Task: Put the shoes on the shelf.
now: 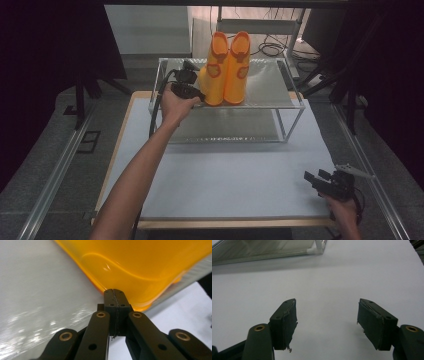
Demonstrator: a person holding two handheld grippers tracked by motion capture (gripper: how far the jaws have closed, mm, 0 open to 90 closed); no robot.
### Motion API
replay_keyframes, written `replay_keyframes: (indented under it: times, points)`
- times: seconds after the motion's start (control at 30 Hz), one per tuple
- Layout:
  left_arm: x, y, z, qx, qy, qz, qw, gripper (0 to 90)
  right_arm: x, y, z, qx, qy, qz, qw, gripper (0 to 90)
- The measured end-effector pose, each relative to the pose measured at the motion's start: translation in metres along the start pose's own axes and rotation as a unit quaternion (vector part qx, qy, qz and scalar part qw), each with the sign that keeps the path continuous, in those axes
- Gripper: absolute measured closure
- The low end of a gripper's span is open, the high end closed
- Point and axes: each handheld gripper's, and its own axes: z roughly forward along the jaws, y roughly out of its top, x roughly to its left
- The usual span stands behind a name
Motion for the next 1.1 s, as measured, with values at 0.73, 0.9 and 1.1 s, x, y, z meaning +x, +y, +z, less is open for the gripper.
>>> replay_keyframes:
  times: [0.73,0.9,1.1]
  points:
    - [0.004,-0.017,-0.023,-0.033,-0.047,0.042,0.9975,64.3,-0.005,0.001,-0.006,-0.008,-0.003,0.004,1.0,31.6]
    - [0.001,-0.03,-0.034,-0.038,-0.054,0.062,0.9959,57.6,-0.003,0.001,-0.006,-0.007,-0.002,0.007,0.9999,31.6]
    - [-0.001,-0.049,-0.051,-0.06,-0.071,0.088,0.9918,48.8,-0.002,0.0,-0.005,-0.005,0.0,0.003,1.0,31.6]
